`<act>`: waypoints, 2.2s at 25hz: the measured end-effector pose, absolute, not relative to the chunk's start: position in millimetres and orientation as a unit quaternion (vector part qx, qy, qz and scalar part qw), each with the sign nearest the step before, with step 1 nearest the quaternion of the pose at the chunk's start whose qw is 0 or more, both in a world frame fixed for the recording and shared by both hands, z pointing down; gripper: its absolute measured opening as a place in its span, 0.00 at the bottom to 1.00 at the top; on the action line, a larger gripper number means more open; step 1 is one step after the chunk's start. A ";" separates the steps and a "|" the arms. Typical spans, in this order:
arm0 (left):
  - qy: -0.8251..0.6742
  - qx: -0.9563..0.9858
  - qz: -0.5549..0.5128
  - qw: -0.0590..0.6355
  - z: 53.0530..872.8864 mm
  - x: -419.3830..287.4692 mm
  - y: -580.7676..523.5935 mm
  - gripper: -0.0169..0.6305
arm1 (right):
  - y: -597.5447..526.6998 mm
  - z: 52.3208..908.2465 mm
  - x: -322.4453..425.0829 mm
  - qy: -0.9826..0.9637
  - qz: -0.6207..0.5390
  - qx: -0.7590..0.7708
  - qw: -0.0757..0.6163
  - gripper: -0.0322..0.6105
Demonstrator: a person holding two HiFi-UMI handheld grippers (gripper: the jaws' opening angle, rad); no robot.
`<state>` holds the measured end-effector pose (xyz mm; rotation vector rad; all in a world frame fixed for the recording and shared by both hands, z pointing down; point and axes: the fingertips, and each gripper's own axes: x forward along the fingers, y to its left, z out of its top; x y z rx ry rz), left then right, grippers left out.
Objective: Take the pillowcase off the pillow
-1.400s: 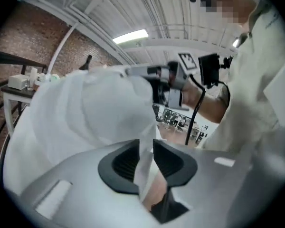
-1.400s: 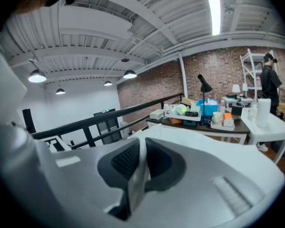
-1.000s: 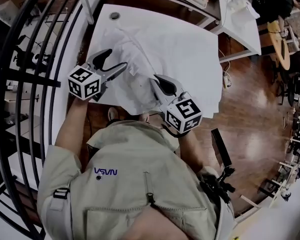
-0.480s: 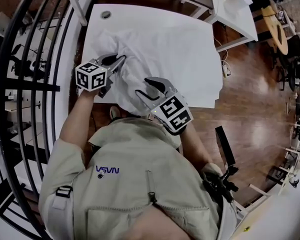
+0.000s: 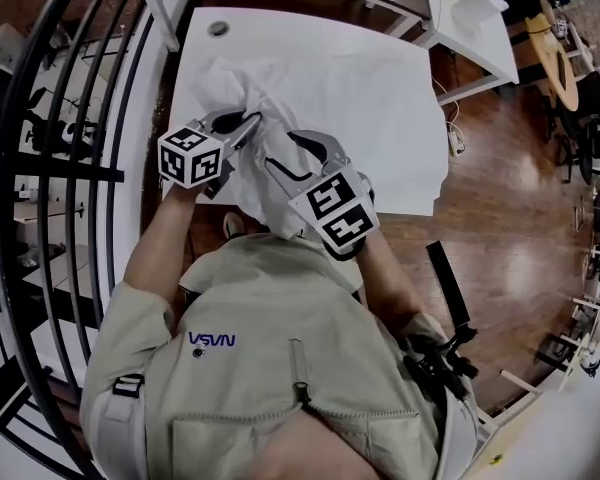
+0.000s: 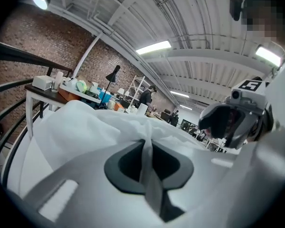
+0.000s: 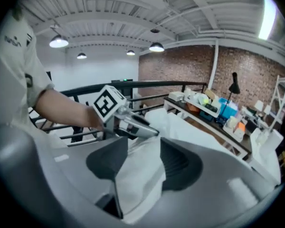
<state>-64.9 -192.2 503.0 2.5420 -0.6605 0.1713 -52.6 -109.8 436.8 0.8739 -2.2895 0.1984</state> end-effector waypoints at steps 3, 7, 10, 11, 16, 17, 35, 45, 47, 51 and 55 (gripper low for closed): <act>-0.233 0.936 0.048 0.260 497.0 -59.9 -186.1 0.06 | -127.8 473.5 -52.0 -0.839 0.054 0.348 0.415 0.40; -0.219 0.944 0.064 0.240 485.9 -47.1 -181.1 0.06 | -136.6 509.1 -47.3 -0.802 0.024 0.350 0.483 0.35; -0.235 0.940 0.072 0.235 491.2 -59.5 -183.1 0.06 | -126.1 507.6 -45.0 -0.810 0.021 0.343 0.476 0.10; -0.240 0.939 0.070 0.237 492.3 -65.2 -184.9 0.06 | -123.1 502.4 -44.6 -0.819 0.030 0.339 0.463 0.09; -0.239 0.941 0.023 0.239 476.2 -71.9 -195.1 0.07 | -117.6 471.1 -35.6 -0.845 0.056 0.327 0.419 0.08; -0.240 0.941 0.011 0.239 470.8 -71.9 -197.1 0.07 | -116.3 466.2 -31.8 -0.847 0.056 0.328 0.414 0.08; -0.224 0.937 -0.091 0.253 415.9 -80.2 -205.2 0.04 | -105.4 428.6 16.4 -0.867 0.088 0.336 0.357 0.08; -0.232 0.928 -0.105 0.272 426.2 -90.4 -209.5 0.04 | -104.4 411.8 17.1 -0.872 0.088 0.336 0.344 0.07; -0.231 0.928 -0.106 0.273 427.0 -91.4 -210.0 0.04 | -101.1 408.2 17.9 -0.873 0.088 0.334 0.345 0.07; -0.222 0.931 -0.102 0.272 425.8 -89.7 -210.5 0.04 | -94.9 400.4 22.2 -0.874 0.085 0.336 0.341 0.07; -0.208 0.933 -0.096 0.276 428.7 -77.3 -210.4 0.04 | -95.4 412.7 23.7 -0.862 0.084 0.334 0.373 0.08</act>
